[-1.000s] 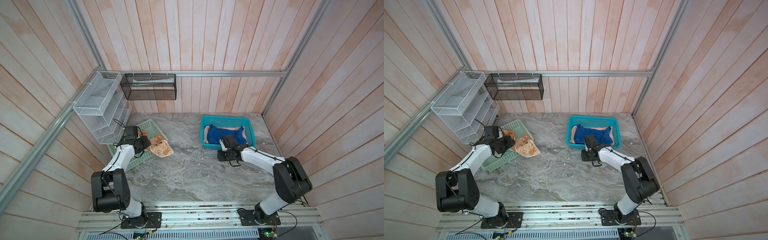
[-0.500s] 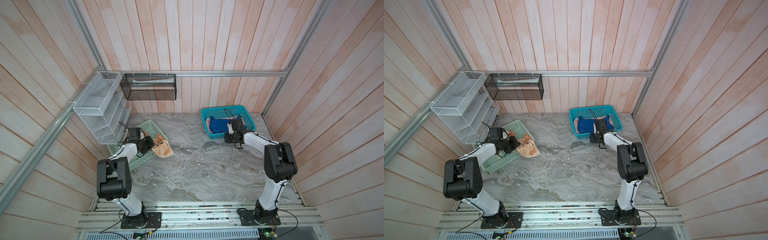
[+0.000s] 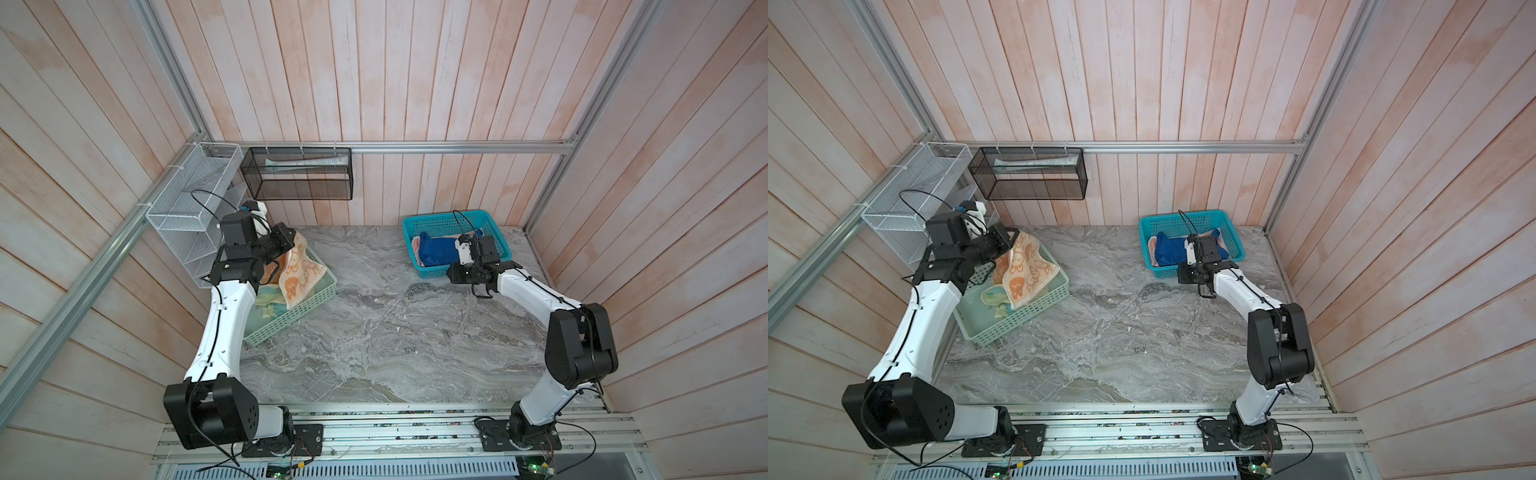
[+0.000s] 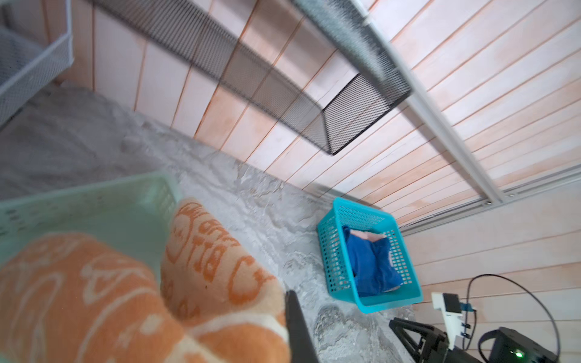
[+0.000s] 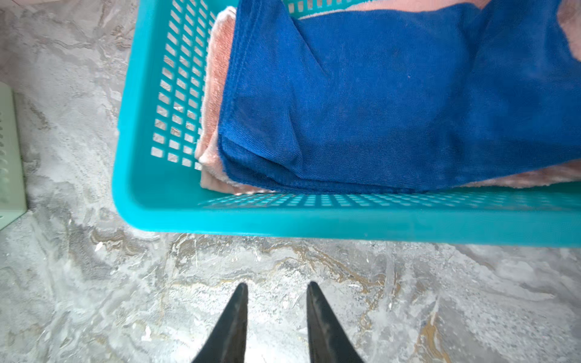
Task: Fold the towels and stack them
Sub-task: 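Grasp the orange towel and lift it out of the green basket with the left gripper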
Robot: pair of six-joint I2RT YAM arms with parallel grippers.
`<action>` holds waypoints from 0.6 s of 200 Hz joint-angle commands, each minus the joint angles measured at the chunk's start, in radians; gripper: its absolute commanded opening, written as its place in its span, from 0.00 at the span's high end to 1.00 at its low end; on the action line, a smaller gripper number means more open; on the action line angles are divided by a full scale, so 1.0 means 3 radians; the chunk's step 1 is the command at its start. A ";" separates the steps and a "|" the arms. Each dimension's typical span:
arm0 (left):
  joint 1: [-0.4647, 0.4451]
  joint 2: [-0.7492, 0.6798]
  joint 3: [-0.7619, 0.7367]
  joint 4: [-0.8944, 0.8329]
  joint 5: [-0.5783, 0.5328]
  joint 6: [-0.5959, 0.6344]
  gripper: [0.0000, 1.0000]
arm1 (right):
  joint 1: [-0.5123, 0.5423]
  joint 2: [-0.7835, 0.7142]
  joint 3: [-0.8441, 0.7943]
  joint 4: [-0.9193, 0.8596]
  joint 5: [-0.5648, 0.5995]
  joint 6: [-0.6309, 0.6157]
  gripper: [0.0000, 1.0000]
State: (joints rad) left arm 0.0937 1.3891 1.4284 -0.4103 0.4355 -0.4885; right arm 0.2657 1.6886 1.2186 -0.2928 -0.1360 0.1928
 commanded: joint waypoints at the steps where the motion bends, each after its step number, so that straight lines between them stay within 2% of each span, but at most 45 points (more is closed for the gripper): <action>1: -0.0218 -0.0090 0.0440 -0.0117 0.0001 0.0232 1.00 | 0.0028 -0.0208 -0.0091 -0.0044 -0.0071 0.0057 0.67; 29: -0.0632 -0.0027 0.1044 -0.0169 0.0046 0.0362 1.00 | 0.0030 -0.0480 -0.0165 -0.0074 -0.0076 0.0082 0.67; 53: -0.1024 0.0051 0.1312 -0.0132 0.0167 0.0365 1.00 | 0.0030 -0.0776 -0.0272 -0.0097 -0.0059 0.0122 0.67; 79: -0.1264 0.0139 0.1240 0.0009 0.0469 0.0150 1.00 | 0.0027 -0.1112 -0.0456 -0.0075 -0.0014 0.0187 0.66; 99: -0.1272 0.0124 0.0824 0.0285 0.0691 -0.0174 1.00 | 0.0025 -0.1321 -0.0589 -0.0073 0.0019 0.0230 0.65; 110: -0.1270 0.0118 0.0547 0.0309 0.0595 -0.0245 0.91 | 0.0025 -0.1378 -0.0648 -0.0094 0.0009 0.0250 0.64; 120: -0.1243 0.0130 0.0281 0.0303 0.0478 -0.0266 0.76 | 0.0024 -0.1389 -0.0688 -0.0124 -0.0030 0.0274 0.64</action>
State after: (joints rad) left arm -0.2901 1.3972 1.6619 -0.3359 0.5797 -0.4931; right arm 0.2687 1.2881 1.0500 -0.3069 -0.1471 0.2451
